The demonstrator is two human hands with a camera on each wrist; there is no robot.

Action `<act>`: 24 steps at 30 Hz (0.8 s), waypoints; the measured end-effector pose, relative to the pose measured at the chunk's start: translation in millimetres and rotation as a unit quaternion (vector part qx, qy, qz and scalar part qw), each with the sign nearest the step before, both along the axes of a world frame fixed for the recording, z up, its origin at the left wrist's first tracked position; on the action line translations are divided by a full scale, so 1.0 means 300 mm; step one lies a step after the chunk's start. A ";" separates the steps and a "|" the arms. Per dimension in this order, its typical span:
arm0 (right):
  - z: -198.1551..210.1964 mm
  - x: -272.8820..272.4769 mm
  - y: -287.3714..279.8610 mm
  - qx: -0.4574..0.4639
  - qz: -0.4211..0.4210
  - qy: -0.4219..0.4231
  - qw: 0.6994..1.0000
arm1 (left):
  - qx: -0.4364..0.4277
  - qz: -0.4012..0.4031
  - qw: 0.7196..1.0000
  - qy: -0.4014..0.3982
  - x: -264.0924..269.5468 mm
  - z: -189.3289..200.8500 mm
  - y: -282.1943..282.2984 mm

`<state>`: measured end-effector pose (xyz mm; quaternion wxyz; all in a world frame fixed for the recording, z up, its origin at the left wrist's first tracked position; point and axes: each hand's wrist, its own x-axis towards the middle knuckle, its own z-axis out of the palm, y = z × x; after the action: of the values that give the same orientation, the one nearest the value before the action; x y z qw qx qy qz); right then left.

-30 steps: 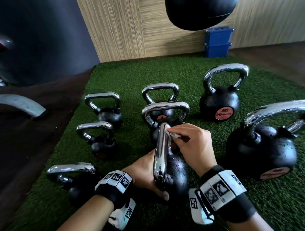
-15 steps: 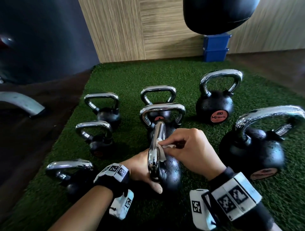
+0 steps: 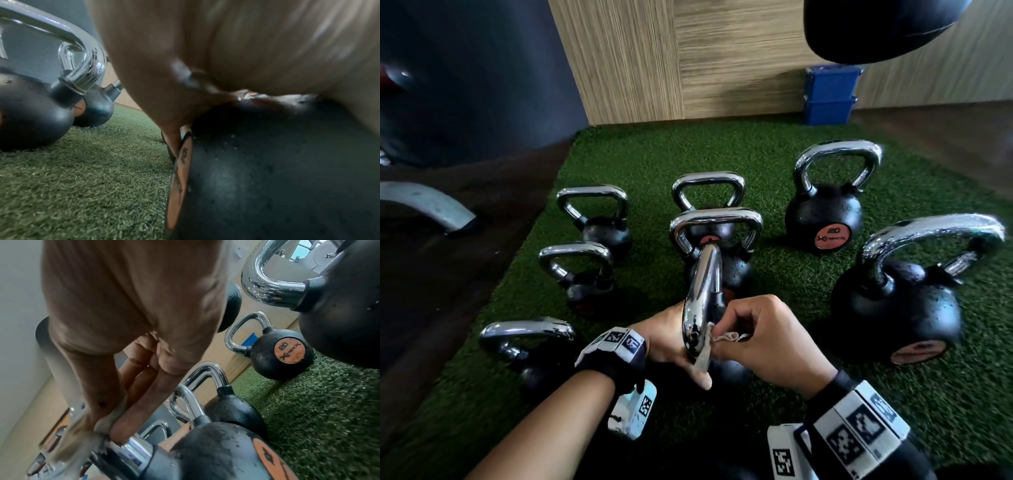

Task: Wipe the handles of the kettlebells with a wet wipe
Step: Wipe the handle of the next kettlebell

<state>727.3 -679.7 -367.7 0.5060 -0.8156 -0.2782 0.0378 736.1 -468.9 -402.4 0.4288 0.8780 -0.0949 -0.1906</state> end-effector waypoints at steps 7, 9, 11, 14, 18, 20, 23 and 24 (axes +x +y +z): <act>-0.066 -0.001 -0.002 -0.053 -0.010 -0.015 0.998 | -0.024 0.007 0.999 0.042 -0.011 -0.017 0.010; -0.071 0.008 -0.002 -0.045 -0.004 -0.015 0.999 | -0.014 0.002 0.999 0.037 -0.017 -0.017 0.006; -0.072 0.016 0.000 -0.041 0.024 -0.009 0.999 | 0.000 -0.004 1.000 0.021 -0.021 -0.013 0.000; -0.079 0.014 0.010 -0.052 0.085 0.006 0.995 | 0.016 -0.007 1.000 -0.007 -0.030 -0.008 -0.003; -0.082 0.030 0.010 -0.040 0.145 0.044 0.988 | 0.063 -0.022 0.997 -0.033 -0.043 -0.024 0.002; -0.078 0.039 0.011 -0.008 0.178 0.079 0.981 | 0.083 -0.035 0.995 -0.044 -0.047 -0.026 0.002; -0.072 0.058 0.017 -0.024 0.187 0.116 0.975 | 0.077 -0.033 0.995 -0.053 -0.047 -0.029 0.006; -0.069 0.067 0.020 -0.033 0.190 0.119 0.974 | 0.071 -0.028 0.996 -0.052 -0.048 -0.025 0.004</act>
<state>747.4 -673.8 -388.5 0.4922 -0.7533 -0.3644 0.2396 721.6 -467.6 -410.0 0.3544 0.9120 -0.1276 -0.1623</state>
